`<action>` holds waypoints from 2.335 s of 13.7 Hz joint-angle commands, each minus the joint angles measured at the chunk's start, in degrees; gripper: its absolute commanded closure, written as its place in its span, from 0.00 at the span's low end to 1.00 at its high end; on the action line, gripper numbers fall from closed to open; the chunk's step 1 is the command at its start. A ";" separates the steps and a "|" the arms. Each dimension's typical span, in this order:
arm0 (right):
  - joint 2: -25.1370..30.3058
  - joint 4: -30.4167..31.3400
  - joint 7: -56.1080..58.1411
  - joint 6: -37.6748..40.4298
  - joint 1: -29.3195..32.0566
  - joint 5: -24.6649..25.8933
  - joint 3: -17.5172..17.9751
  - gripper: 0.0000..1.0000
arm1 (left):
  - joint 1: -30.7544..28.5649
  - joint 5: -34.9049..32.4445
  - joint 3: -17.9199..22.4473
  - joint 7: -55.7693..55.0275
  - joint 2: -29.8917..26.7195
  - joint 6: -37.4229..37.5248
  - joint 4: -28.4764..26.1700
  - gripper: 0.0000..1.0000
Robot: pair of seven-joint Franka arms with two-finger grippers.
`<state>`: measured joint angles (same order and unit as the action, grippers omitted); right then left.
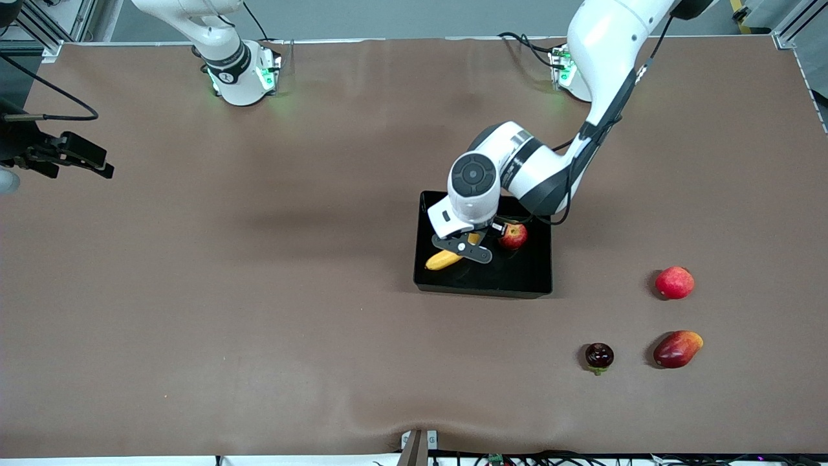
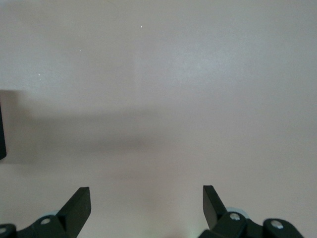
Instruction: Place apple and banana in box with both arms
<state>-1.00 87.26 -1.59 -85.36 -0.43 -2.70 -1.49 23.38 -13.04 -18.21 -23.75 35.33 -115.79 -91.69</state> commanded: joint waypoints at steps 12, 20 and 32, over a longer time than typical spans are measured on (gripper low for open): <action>-0.32 -0.86 -0.43 0.72 1.13 -0.11 0.78 0.00 | 0.88 -1.11 1.24 -7.28 2.74 -1.75 4.58 0.00; -0.32 -0.86 -0.43 0.72 1.13 -0.11 0.78 0.00 | -14.31 -0.14 0.81 -6.67 -14.39 15.22 11.45 0.00; -0.32 -0.86 -0.52 0.72 1.22 -0.20 0.78 0.00 | -26.73 9.86 5.87 15.48 -33.99 30.27 7.25 0.00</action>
<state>-1.01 87.25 -1.60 -85.34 -0.37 -2.70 -1.49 -3.74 -6.33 -15.73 -10.39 5.64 -86.09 -79.91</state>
